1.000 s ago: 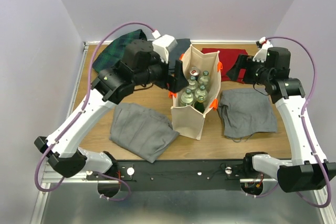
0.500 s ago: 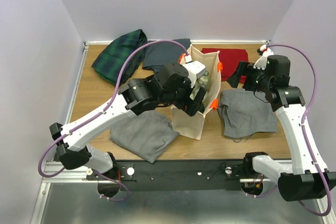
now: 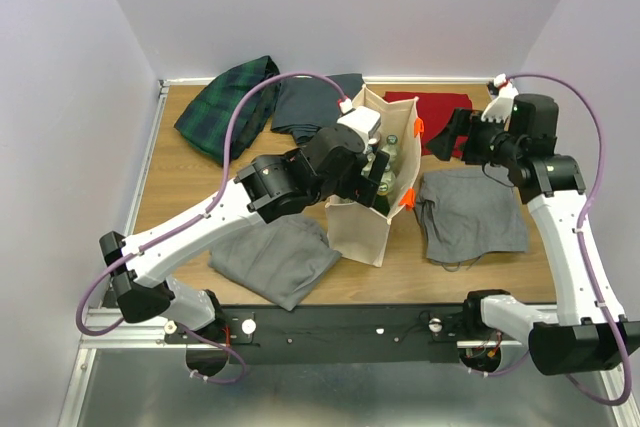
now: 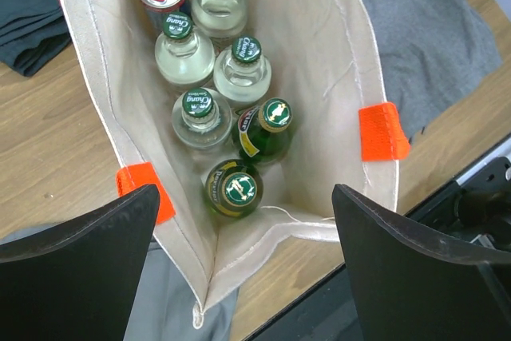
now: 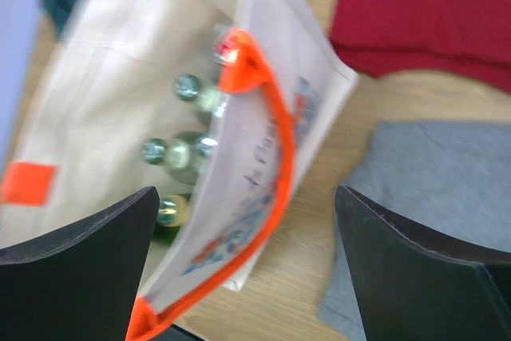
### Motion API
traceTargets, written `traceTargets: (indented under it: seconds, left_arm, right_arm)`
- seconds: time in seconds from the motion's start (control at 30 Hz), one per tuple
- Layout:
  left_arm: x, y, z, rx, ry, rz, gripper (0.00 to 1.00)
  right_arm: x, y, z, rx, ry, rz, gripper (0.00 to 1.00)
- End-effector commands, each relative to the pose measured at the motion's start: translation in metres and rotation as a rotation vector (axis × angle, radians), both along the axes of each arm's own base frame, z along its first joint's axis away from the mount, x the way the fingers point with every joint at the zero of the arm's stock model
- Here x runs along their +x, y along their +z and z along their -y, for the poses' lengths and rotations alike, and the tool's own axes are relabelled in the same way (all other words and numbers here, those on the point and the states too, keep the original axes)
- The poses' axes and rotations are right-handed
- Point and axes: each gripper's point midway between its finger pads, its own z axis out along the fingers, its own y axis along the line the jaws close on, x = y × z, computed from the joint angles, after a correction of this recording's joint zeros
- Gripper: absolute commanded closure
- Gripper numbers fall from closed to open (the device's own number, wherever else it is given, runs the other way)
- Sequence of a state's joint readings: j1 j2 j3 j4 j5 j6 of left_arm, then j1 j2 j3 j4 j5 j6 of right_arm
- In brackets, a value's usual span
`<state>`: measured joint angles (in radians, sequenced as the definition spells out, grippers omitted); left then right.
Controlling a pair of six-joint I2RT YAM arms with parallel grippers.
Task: Take the beverage out of the canvas bag
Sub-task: Adjust the canvas bag at the center of the board.
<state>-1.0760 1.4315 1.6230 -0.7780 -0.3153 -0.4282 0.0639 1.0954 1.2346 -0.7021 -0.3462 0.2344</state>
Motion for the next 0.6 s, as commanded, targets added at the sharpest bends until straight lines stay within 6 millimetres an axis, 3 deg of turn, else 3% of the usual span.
traceTargets:
  seconds: [0.0, 0.03, 0.27, 0.33, 0.57]
  left_arm:
    - [0.009, -0.001, -0.002, -0.006, 0.067, 0.029, 0.01]
    - [0.009, 0.0, -0.002, -0.006, 0.067, 0.033, 0.01]
    - [0.009, 0.006, 0.002, -0.027, 0.047, 0.049, 0.01]
    - [0.01, 0.006, 0.003, -0.021, 0.048, 0.048, 0.01]
    - [0.013, 0.005, 0.005, -0.024, 0.053, 0.05, 0.01]
  right_arm:
    - [-0.027, 0.042, -0.031, 0.1, 0.194, 0.036, 0.0]
    - [-0.034, 0.047, -0.032, 0.111, 0.199, 0.049, 0.0]
    - [-0.061, 0.021, -0.029, 0.142, 0.147, -0.047, 0.05]
    - [-0.064, 0.017, -0.025, 0.136, 0.117, -0.062, 0.15]
    - [-0.071, -0.006, -0.015, 0.122, 0.036, -0.106, 0.2]
